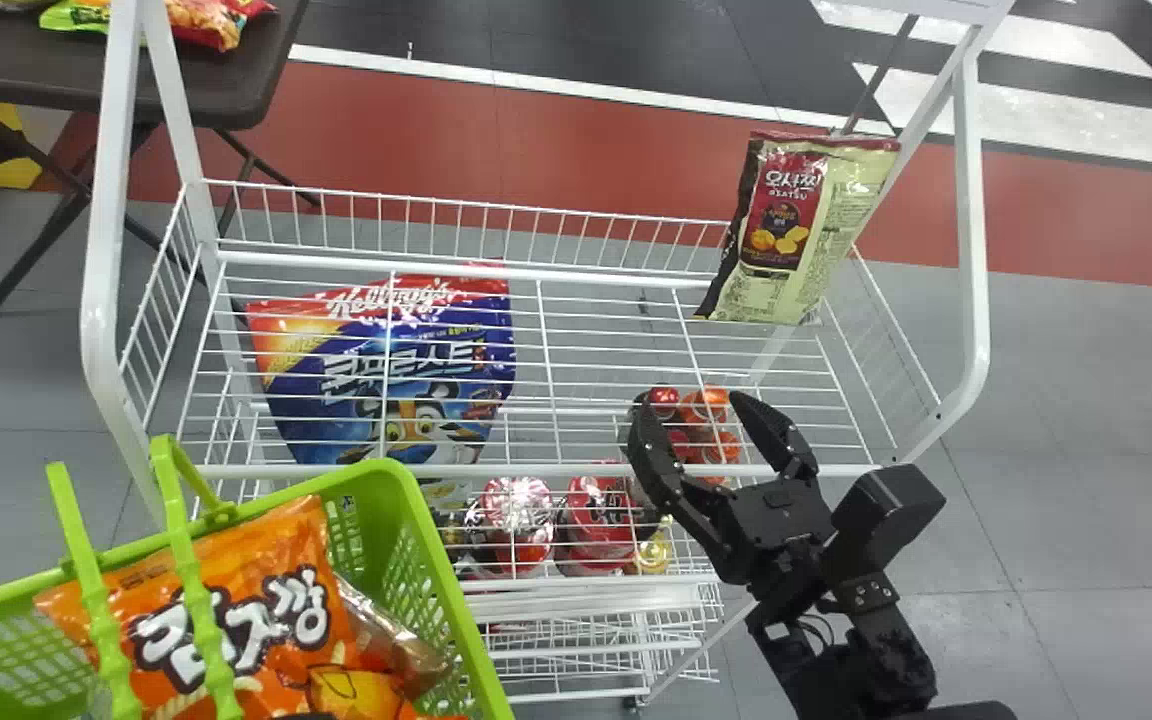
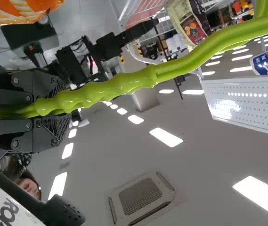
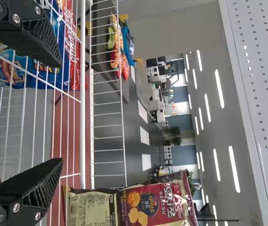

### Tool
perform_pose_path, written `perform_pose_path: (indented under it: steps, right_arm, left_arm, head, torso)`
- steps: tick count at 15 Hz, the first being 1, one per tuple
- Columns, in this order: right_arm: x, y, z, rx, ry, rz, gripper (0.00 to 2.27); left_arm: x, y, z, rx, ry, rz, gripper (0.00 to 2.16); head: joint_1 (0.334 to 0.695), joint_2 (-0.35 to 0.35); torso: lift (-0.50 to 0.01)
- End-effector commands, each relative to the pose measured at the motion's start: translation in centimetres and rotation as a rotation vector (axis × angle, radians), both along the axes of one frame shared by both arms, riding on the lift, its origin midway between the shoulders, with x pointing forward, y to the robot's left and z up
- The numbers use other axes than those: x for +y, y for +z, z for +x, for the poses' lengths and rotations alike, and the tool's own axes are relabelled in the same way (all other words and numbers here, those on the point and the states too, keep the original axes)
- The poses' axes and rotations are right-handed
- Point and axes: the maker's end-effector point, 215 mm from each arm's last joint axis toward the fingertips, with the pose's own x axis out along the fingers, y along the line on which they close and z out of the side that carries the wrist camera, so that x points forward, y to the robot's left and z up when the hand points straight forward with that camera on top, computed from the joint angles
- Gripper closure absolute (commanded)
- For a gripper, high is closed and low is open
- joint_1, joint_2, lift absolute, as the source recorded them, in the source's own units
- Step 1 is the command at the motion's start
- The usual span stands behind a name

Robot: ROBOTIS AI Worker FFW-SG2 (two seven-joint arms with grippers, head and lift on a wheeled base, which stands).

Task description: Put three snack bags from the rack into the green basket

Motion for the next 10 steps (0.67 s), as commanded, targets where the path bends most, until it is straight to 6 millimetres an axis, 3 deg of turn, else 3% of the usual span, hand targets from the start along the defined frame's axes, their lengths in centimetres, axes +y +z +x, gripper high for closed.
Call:
perform_pose_path:
  steps: [1,10]
  right_arm:
    - [-0.9,-0.05,0.03,-0.002,-0.019,0.002,0.11]
    - [-1.74,-0.28,-0.14,0.008,-0.031,0.024,0.12]
  left_arm:
    - [0.03,-0.12,-0.04,0.006,0.002,-0.006,2.15]
    - [0.03,-0.53,-0.04,0.014,0.004,-0.007,2.15]
  head:
    - [0.695,-0.255]
    - [0.695,-0.284]
  torso:
    - [0.0]
    - [0.0]
